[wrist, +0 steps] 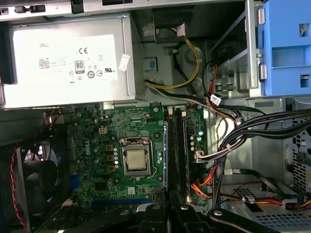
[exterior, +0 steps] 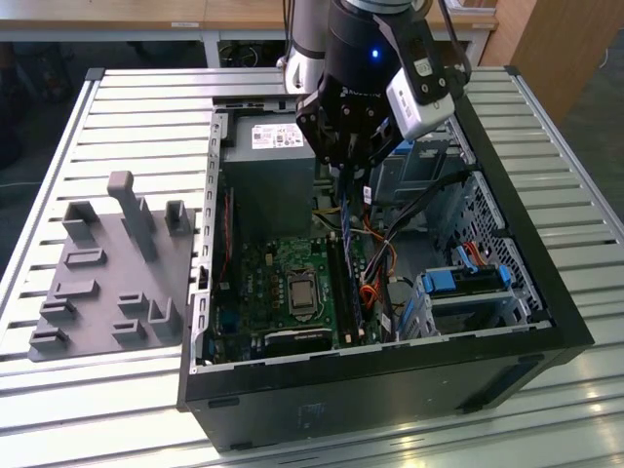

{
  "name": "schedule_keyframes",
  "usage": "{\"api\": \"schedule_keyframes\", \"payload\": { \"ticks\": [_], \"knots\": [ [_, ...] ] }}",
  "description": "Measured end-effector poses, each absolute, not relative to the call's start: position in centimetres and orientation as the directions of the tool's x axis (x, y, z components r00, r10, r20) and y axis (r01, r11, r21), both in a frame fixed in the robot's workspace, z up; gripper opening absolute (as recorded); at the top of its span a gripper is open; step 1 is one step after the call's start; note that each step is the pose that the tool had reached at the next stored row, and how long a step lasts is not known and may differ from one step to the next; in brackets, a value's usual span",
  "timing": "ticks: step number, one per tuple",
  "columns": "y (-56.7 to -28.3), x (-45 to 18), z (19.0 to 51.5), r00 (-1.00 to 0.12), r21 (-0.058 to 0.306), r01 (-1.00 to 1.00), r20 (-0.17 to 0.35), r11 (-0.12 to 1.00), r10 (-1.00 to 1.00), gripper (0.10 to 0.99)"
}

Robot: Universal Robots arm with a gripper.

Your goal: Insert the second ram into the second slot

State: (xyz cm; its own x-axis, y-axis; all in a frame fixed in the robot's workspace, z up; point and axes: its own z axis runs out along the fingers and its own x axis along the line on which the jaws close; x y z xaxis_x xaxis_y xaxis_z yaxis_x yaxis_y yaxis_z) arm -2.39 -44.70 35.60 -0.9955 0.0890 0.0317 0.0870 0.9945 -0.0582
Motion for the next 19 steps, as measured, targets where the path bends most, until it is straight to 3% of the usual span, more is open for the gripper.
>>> {"api": "schedule_keyframes", "payload": {
  "ticks": [19],
  "knots": [
    [-44.71, -2.39, 34.65, -1.0, -0.039, -0.021, 0.017, 0.999, -0.02, 0.141]
  ]
}}
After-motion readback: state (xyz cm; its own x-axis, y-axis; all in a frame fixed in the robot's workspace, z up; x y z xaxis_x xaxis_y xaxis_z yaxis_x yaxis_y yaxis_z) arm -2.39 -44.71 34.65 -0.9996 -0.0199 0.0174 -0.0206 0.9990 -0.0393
